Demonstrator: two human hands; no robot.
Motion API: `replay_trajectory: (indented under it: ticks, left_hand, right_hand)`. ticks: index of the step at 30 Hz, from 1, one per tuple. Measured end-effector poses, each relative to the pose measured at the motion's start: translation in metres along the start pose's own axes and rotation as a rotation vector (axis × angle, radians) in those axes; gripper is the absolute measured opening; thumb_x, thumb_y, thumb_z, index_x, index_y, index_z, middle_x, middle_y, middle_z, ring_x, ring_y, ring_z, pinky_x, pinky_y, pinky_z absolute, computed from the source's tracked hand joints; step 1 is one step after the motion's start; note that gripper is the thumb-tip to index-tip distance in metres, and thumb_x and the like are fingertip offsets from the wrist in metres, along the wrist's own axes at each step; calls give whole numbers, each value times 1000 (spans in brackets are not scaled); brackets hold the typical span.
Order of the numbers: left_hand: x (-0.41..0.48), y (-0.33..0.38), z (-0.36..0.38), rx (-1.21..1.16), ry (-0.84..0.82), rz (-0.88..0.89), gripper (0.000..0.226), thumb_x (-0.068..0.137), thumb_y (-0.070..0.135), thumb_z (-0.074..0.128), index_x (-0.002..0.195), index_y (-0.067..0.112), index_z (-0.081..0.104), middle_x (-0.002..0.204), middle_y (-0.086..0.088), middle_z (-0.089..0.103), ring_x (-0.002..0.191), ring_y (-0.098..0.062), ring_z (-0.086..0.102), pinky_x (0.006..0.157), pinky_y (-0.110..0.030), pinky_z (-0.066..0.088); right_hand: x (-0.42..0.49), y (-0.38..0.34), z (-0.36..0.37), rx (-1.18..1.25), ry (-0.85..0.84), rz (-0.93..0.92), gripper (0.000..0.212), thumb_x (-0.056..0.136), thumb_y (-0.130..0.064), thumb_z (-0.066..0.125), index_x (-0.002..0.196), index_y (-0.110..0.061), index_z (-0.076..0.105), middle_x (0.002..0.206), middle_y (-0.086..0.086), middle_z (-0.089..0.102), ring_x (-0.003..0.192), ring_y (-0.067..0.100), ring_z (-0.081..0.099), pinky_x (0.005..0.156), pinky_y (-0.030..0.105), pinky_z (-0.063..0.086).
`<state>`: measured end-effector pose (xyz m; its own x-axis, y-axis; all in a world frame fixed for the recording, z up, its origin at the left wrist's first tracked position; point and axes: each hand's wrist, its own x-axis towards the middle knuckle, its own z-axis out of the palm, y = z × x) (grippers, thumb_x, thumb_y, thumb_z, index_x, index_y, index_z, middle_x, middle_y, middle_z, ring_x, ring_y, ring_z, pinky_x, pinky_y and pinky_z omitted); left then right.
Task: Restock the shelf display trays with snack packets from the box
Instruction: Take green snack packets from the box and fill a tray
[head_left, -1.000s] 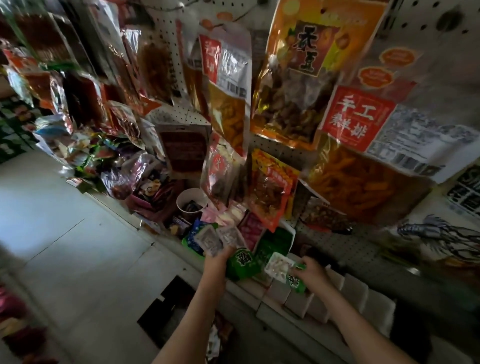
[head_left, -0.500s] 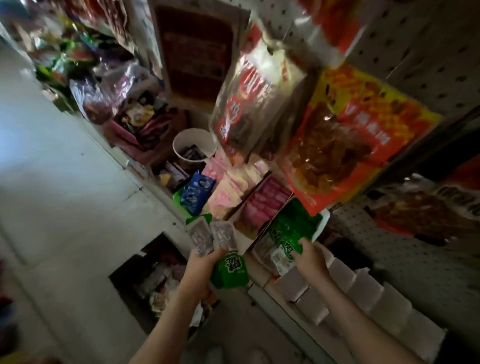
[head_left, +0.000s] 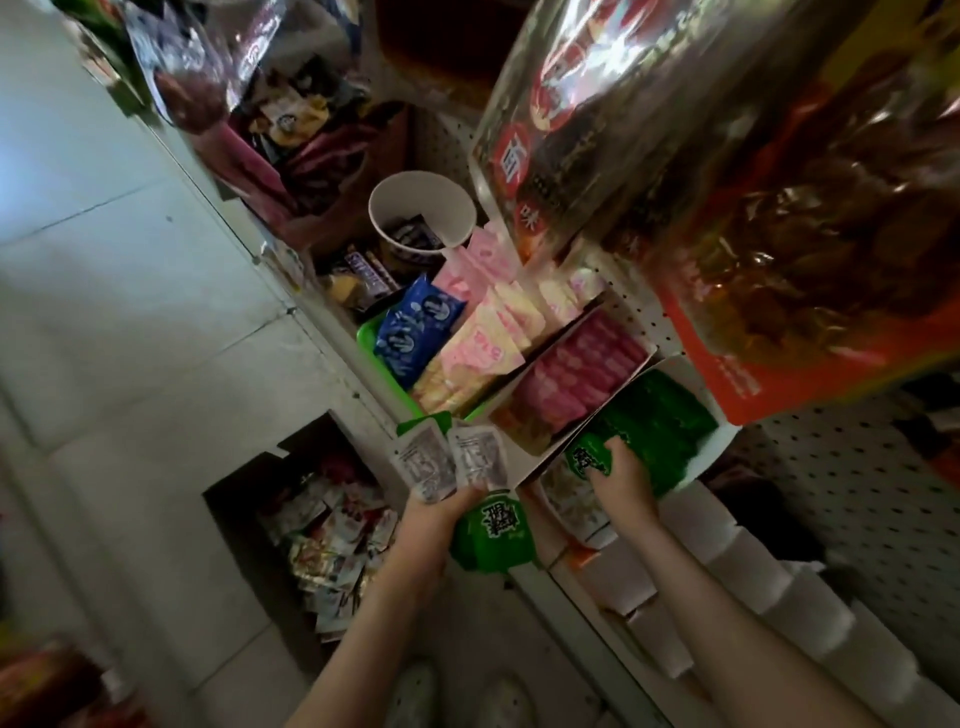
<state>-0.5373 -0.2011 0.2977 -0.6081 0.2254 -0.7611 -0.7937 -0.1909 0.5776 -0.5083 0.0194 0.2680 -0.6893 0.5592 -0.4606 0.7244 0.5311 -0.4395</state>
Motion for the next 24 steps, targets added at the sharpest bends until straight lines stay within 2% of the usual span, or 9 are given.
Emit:
replay_trajectory:
  ticks: [3, 6, 10, 12, 14, 17, 19, 21, 24]
  left_hand:
    - [4, -5, 3, -19, -11, -31, 30, 82, 5, 72, 109, 13, 62, 94, -12, 75, 86, -33, 72, 75, -48, 58]
    - [4, -11, 7, -45, -21, -81, 31, 82, 6, 72, 111, 11, 62, 95, -13, 75, 85, -32, 72, 72, -44, 59]
    - [0, -15, 12, -28, -30, -127, 39, 81, 10, 73, 118, 3, 60, 100, -17, 73, 82, -30, 72, 60, -35, 59]
    - [1, -17, 14, -26, -22, -146, 40, 80, 11, 74, 117, 2, 61, 98, -17, 73, 79, -29, 73, 56, -32, 57]
    - [2, -19, 17, -29, -28, -160, 43, 80, 12, 75, 118, -1, 61, 98, -19, 73, 80, -31, 73, 58, -34, 58]
    - [2, -18, 22, -33, -54, -115, 48, 79, 14, 74, 122, 0, 60, 103, -16, 73, 89, -30, 72, 64, -34, 59]
    - [1, -18, 25, -38, -76, -91, 42, 82, 11, 70, 122, 1, 61, 103, -14, 73, 90, -27, 72, 62, -31, 58]
    - [-1, -19, 27, -51, -74, -97, 37, 86, 11, 66, 122, 0, 61, 100, -14, 73, 85, -24, 72, 59, -28, 56]
    - [0, -22, 26, -143, -63, -148, 41, 89, 22, 65, 124, 1, 60, 107, -20, 70, 91, -31, 71, 63, -31, 57]
  right_hand:
    - [6, 4, 5, -200, 66, -58, 40, 90, -5, 59, 127, -5, 44, 133, 11, 44, 118, 28, 46, 86, 34, 42]
    - [6, 9, 5, -435, 133, -100, 49, 88, -15, 64, 131, -8, 42, 134, 11, 40, 122, 28, 38, 96, 36, 37]
    - [-9, 8, -1, -274, 200, -154, 63, 85, -19, 69, 139, -12, 38, 138, 11, 35, 125, 28, 35, 97, 38, 35]
    - [-24, 3, -5, 74, 77, -300, 63, 85, -4, 64, 139, -26, 39, 139, 8, 38, 127, 23, 38, 92, 26, 40]
    - [-45, -2, -10, 200, -162, -475, 85, 82, 7, 52, 138, -51, 28, 149, -3, 28, 138, 15, 29, 100, 18, 38]
    - [-74, -10, -8, -81, -503, -654, 104, 80, 3, 49, 136, -68, -3, 152, -28, -15, 144, 4, -12, 110, 23, 17]
    - [-87, -12, -3, -187, -552, -668, 104, 84, -2, 51, 135, -66, -13, 147, -31, -30, 141, 1, -24, 111, 24, 13]
    - [-90, -11, 1, -182, -475, -655, 99, 88, -3, 51, 135, -66, -10, 150, -29, -25, 143, 2, -18, 115, 27, 15]
    - [-83, -6, -2, -130, -367, -682, 96, 90, 7, 44, 134, -69, 7, 157, -18, 5, 145, 6, 4, 116, 26, 15]
